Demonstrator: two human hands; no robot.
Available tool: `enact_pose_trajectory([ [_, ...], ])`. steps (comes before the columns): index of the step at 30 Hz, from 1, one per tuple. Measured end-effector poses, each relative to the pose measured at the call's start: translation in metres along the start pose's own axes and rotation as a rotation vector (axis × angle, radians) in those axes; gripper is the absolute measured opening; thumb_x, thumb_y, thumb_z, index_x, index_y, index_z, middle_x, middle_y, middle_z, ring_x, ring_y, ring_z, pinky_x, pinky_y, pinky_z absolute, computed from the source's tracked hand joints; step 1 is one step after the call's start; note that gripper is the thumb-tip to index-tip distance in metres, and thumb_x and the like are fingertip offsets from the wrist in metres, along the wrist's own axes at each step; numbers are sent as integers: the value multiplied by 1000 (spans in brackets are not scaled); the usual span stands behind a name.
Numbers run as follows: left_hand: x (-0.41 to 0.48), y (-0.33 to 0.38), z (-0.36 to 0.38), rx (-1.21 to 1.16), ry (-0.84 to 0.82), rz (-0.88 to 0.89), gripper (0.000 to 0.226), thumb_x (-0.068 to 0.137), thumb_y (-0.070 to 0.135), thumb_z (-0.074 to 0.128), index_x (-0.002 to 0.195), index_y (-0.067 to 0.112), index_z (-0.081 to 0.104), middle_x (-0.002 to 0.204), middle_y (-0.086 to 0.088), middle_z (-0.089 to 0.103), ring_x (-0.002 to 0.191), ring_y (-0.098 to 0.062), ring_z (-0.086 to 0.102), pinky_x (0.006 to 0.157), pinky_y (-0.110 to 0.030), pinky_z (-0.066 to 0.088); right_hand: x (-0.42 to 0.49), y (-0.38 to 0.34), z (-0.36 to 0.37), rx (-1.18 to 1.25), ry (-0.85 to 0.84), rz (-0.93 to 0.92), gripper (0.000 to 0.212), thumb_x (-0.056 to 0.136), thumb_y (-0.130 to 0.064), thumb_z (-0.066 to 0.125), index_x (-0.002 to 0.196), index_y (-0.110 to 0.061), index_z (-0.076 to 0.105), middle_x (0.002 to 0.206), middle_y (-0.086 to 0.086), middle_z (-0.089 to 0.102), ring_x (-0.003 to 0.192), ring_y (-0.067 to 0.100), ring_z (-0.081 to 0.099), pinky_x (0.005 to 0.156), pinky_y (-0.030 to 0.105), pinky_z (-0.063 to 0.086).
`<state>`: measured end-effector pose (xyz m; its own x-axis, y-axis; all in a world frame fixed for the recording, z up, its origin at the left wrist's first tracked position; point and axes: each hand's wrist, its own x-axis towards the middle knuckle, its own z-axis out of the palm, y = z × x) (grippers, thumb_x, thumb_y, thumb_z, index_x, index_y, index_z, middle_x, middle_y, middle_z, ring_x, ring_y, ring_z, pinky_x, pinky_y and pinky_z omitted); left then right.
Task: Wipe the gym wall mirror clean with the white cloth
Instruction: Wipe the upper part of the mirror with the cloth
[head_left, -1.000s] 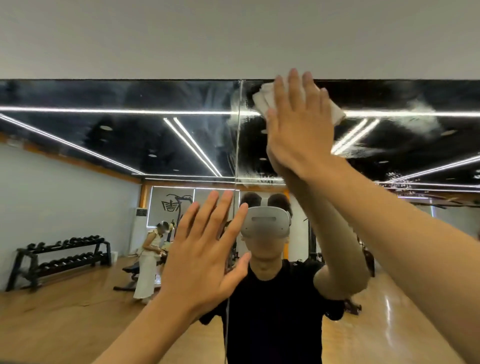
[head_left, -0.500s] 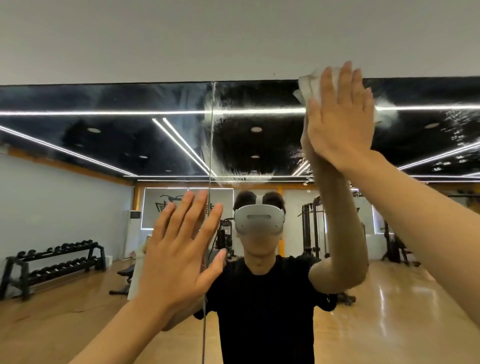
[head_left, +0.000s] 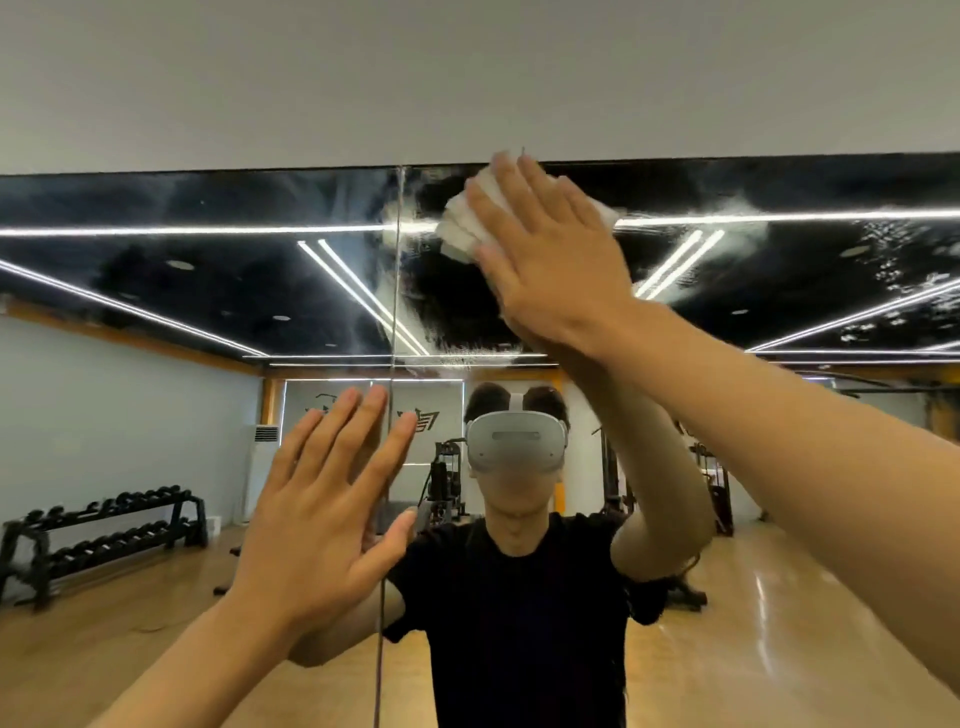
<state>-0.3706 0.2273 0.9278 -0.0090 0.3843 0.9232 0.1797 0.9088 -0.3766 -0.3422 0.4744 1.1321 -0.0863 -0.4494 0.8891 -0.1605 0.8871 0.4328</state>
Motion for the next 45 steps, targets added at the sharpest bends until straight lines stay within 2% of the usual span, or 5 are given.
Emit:
enact_pose_trajectory([
  [11, 2, 10, 1, -18, -5, -57, 78, 101, 57, 38, 168, 18, 25, 176, -13, 15, 163, -31, 14, 131, -51, 10, -57, 78, -22, -46, 59, 647, 66, 112, -46, 19, 168, -17, -2, 175, 16, -6, 162, 37, -5, 131, 55, 3],
  [17, 2, 8, -1, -26, -11, -57, 79, 103, 55, 39, 168, 14, 24, 176, -12, 14, 164, -28, 11, 132, -48, 8, -19, -107, 27, 32, 47, 231, 68, 109, -44, 28, 168, -16, 9, 175, 17, 0, 162, 36, -2, 130, 55, 4],
  [22, 0, 3, -1, -42, 2, -42, 82, 101, 54, 41, 166, 7, 27, 176, -13, 18, 164, -28, 13, 133, -46, 7, -54, -85, 28, 30, -6, -31, 63, 111, -46, 19, 169, -22, 15, 176, 12, 5, 163, 31, 2, 130, 54, 7],
  [34, 4, 13, -1, -34, -7, -66, 79, 102, 52, 39, 167, 10, 23, 176, -12, 17, 163, -30, 15, 129, -56, 18, -99, 67, -16, -19, 72, 688, 63, 111, -47, 16, 168, -25, 4, 176, 11, 0, 162, 36, -1, 129, 61, 3],
  [45, -1, 8, 1, -52, -44, -53, 85, 101, 55, 41, 168, 9, 18, 177, -11, 12, 164, -27, 11, 130, -54, 13, 42, -96, 22, -12, -1, 94, 61, 112, -46, 20, 169, -25, 13, 176, 10, 2, 162, 34, -2, 128, 54, -4],
])
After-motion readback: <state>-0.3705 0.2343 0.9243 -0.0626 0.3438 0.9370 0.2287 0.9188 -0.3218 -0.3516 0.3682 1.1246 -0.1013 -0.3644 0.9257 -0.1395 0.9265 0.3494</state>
